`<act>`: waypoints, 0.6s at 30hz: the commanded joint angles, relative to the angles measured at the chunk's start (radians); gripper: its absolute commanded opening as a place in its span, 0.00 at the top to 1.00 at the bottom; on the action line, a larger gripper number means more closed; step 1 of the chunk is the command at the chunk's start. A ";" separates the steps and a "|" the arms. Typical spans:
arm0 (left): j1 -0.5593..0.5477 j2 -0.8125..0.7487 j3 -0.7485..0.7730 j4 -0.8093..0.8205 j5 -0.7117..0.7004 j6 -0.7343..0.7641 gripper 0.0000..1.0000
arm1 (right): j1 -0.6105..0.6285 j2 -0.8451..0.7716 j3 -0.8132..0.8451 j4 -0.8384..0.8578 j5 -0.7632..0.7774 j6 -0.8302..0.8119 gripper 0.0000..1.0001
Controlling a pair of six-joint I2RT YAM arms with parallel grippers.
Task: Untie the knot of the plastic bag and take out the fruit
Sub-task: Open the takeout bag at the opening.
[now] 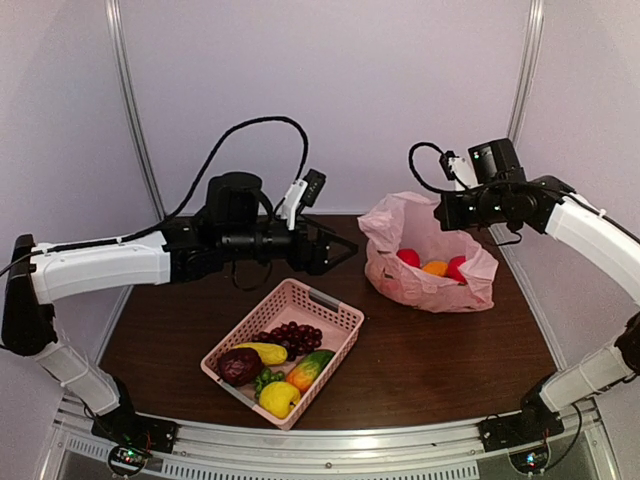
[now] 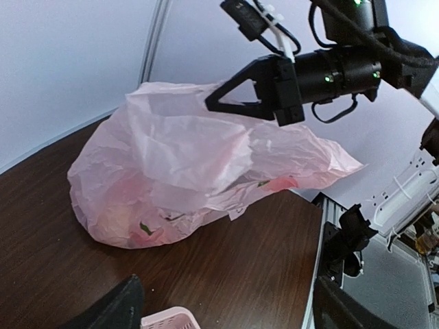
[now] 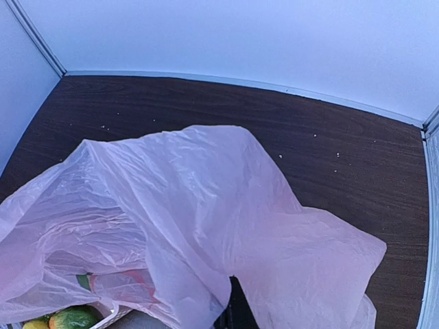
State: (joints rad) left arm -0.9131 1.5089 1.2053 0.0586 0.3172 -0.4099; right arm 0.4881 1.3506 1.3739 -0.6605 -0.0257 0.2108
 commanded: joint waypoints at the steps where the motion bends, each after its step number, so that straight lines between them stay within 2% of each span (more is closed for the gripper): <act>1: -0.030 0.064 0.051 0.093 0.038 -0.055 0.08 | 0.014 -0.047 -0.028 0.066 -0.072 0.036 1.00; 3: -0.034 0.092 0.070 0.093 0.029 -0.066 0.03 | 0.021 -0.055 -0.034 0.070 -0.084 0.035 1.00; 12: -0.034 0.179 0.172 0.101 -0.045 -0.148 0.03 | 0.053 -0.087 -0.070 0.075 -0.091 0.032 1.00; 18: -0.035 0.227 0.213 0.040 -0.077 -0.156 0.03 | 0.060 -0.108 -0.083 0.071 -0.086 0.031 1.00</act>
State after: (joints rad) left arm -0.9493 1.7023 1.3861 0.1066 0.2752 -0.5442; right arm 0.5396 1.2762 1.3060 -0.6003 -0.1066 0.2356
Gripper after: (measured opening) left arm 0.974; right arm 0.005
